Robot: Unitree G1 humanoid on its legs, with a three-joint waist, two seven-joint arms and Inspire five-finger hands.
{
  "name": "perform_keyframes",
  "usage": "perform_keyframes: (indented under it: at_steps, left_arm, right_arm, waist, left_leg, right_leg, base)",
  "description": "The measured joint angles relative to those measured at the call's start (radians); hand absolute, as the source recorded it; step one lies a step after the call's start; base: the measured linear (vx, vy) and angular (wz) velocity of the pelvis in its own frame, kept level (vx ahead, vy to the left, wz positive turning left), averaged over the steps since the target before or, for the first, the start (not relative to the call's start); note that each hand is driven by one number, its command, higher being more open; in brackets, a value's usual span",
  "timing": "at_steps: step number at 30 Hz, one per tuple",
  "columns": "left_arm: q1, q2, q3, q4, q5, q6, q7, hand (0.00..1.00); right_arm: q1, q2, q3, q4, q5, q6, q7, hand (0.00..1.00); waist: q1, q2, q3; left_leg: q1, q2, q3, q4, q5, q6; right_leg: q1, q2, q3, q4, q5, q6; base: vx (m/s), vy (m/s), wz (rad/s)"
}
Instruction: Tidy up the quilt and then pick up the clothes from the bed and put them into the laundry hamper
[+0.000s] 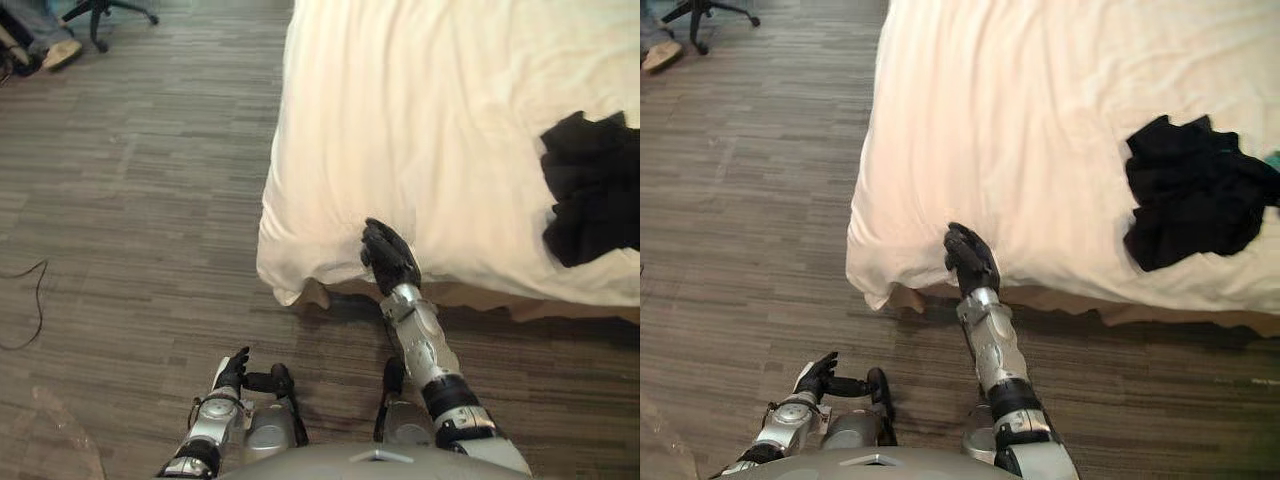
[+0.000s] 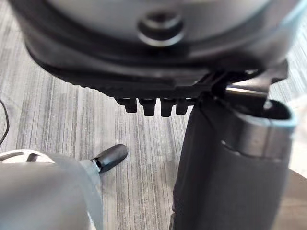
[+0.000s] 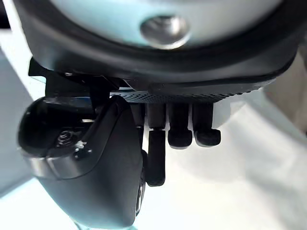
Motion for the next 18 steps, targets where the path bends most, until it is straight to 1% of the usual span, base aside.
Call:
perform_keyframes:
  at_steps: [1,3,4,6,7,8,9,10,11,12,13,14,15,16,17,18]
  left_arm:
    - [0.000,-0.002,0.005,0.000,-0.003,0.002,-0.003,1.00]
    - [-0.001,-0.008,0.023,0.000,-0.030,0.009,-0.012,1.00]
    - [0.000,-0.010,0.033,0.000,-0.031,0.011,-0.012,1.00]
    - [0.018,-0.011,0.054,-0.001,-0.037,0.013,-0.012,1.00]
    - [0.025,-0.011,0.055,-0.001,-0.040,0.013,-0.012,1.00]
    - [0.036,-0.012,0.055,-0.001,-0.042,0.014,-0.013,1.00]
    - [0.042,-0.012,0.057,-0.001,-0.042,0.014,-0.013,1.00]
    - [0.046,-0.011,0.066,0.000,-0.042,0.015,-0.013,1.00]
    - [0.046,-0.007,0.070,-0.001,-0.042,0.013,-0.013,1.00]
    - [0.040,-0.002,0.070,-0.001,-0.042,0.013,-0.014,1.00]
    - [0.033,0.002,0.070,-0.010,-0.042,0.012,-0.014,1.00]
    - [0.034,0.001,0.070,-0.021,-0.042,0.009,-0.014,1.00]
    - [0.033,-0.005,0.067,-0.032,-0.042,-0.001,-0.017,1.00]
    - [0.035,-0.010,0.066,-0.036,-0.044,-0.010,-0.017,1.00]
    - [0.039,-0.021,0.065,-0.038,-0.066,-0.012,-0.017,1.00]
    - [0.044,-0.040,0.062,-0.026,-0.073,-0.011,-0.019,1.00]
  right_arm:
    - [0.013,0.002,-0.011,-0.001,0.002,0.002,0.000,0.00]
    - [0.056,0.004,-0.088,0.000,0.005,0.026,0.000,0.00]
    - [0.071,0.004,-0.147,0.020,0.009,0.037,-0.010,0.00]
    - [0.112,-0.010,-0.361,0.097,0.046,0.044,-0.091,0.00]
    - [0.128,-0.028,-0.398,0.115,0.057,0.044,-0.110,0.00]
    - [0.169,-0.073,-0.452,0.145,0.073,0.044,-0.136,0.00]
    - [0.198,-0.115,-0.477,0.163,0.073,0.044,-0.147,1.00]
    - [0.245,-0.159,-0.498,0.175,0.073,0.044,-0.153,1.00]
    - [0.281,-0.187,-0.514,0.180,0.073,0.044,-0.159,1.00]
    - [0.292,-0.195,-0.519,0.190,0.072,0.042,-0.159,1.00]
    - [0.298,-0.214,-0.521,0.226,0.071,0.043,-0.159,1.00]
    - [0.297,-0.221,-0.517,0.256,0.071,0.044,-0.159,1.00]
    - [0.281,-0.240,-0.490,0.296,0.070,0.044,-0.157,1.00]
    - [0.274,-0.255,-0.470,0.317,0.065,0.047,-0.155,1.00]
    - [0.265,-0.272,-0.442,0.348,0.049,0.060,-0.151,1.00]
    - [0.252,-0.296,-0.409,0.392,0.012,0.076,-0.141,1.00]
  waist:
    - [-0.005,0.000,0.000]
    - [-0.011,-0.003,-0.001]
    - [-0.015,-0.005,-0.002]
    - [-0.042,-0.010,-0.004]
    - [-0.049,-0.010,-0.004]
    - [-0.064,-0.008,-0.006]
    - [-0.072,-0.006,-0.007]
    - [-0.090,-0.003,-0.009]
    - [-0.100,-0.002,-0.010]
    - [-0.106,-0.002,-0.010]
    - [-0.109,-0.006,-0.011]
    - [-0.104,-0.007,-0.011]
    - [-0.094,-0.005,-0.011]
    - [-0.084,0.004,-0.015]
    - [-0.063,0.021,-0.025]
    - [-0.049,0.062,-0.040]
  left_leg:
    - [0.006,0.000,0.009,0.000,-0.003,-0.001]
    - [0.035,0.005,0.054,0.000,-0.016,-0.008]
    - [0.050,0.010,0.075,0.000,-0.026,-0.013]
    - [0.092,0.014,0.143,0.000,-0.049,-0.025]
    - [0.105,0.016,0.161,0.000,-0.055,-0.029]
    - [0.131,0.023,0.198,0.000,-0.066,-0.039]
    - [0.152,0.028,0.228,0.000,-0.078,-0.046]
    - [0.177,0.030,0.264,0.001,-0.090,-0.056]
    - [0.202,0.039,0.303,0.014,-0.108,-0.065]
    - [0.205,0.049,0.313,0.046,-0.128,-0.066]
    - [0.196,0.083,0.290,0.162,-0.185,-0.055]
    - [0.178,0.104,0.229,0.268,-0.224,-0.035]
    - [0.145,0.100,0.069,0.395,-0.275,0.002]
    - [0.135,0.086,-0.031,0.438,-0.299,0.005]
    - [0.134,0.063,-0.171,0.481,-0.342,0.003]
    - [0.142,0.042,-0.338,0.504,-0.415,0.004]
  right_leg:
    - [-0.001,0.000,0.008,-0.001,0.000,0.000]
    - [0.000,0.007,0.052,-0.002,0.001,0.001]
    - [0.001,0.012,0.073,-0.002,0.001,0.001]
    - [-0.003,0.030,0.134,-0.002,0.000,0.000]
    - [-0.003,0.034,0.150,-0.002,0.000,0.000]
    - [-0.005,0.044,0.183,-0.002,-0.001,-0.001]
    - [-0.004,0.055,0.210,-0.001,-0.002,-0.002]
    - [-0.002,0.063,0.240,0.000,-0.004,-0.004]
    - [-0.003,0.079,0.275,0.005,-0.004,-0.005]
    - [-0.004,0.087,0.292,0.012,-0.005,-0.005]
    - [-0.010,0.099,0.337,0.037,-0.005,-0.006]
    - [-0.020,0.106,0.379,0.064,-0.005,-0.006]
    - [-0.033,0.108,0.441,0.090,-0.006,-0.004]
    - [-0.037,0.115,0.469,0.094,-0.010,0.001]
    - [-0.045,0.127,0.508,0.093,-0.021,0.009]
    - [-0.064,0.158,0.562,0.100,-0.017,0.018]
  base:
    - [-0.01,-0.001,-0.55]
    - [0.01,-0.010,-0.57]
    - [0.03,-0.014,-0.65]
    - [0.07,-0.010,-0.88]
    - [0.10,-0.010,-0.95]
    - [0.10,-0.012,-0.92]
    - [0.15,-0.002,-1.08]
    - [0.13,0.000,-1.12]
    - [0.12,0.010,-0.97]
    - [0.10,-0.022,-1.04]
    - [0.08,-0.031,-1.06]
    - [0.08,-0.054,-1.52]
    - [0.01,-0.028,-1.44]
    - [-0.01,0.030,-1.64]
    - [-0.07,0.146,-1.66]
    - [-0.12,0.287,-1.58]
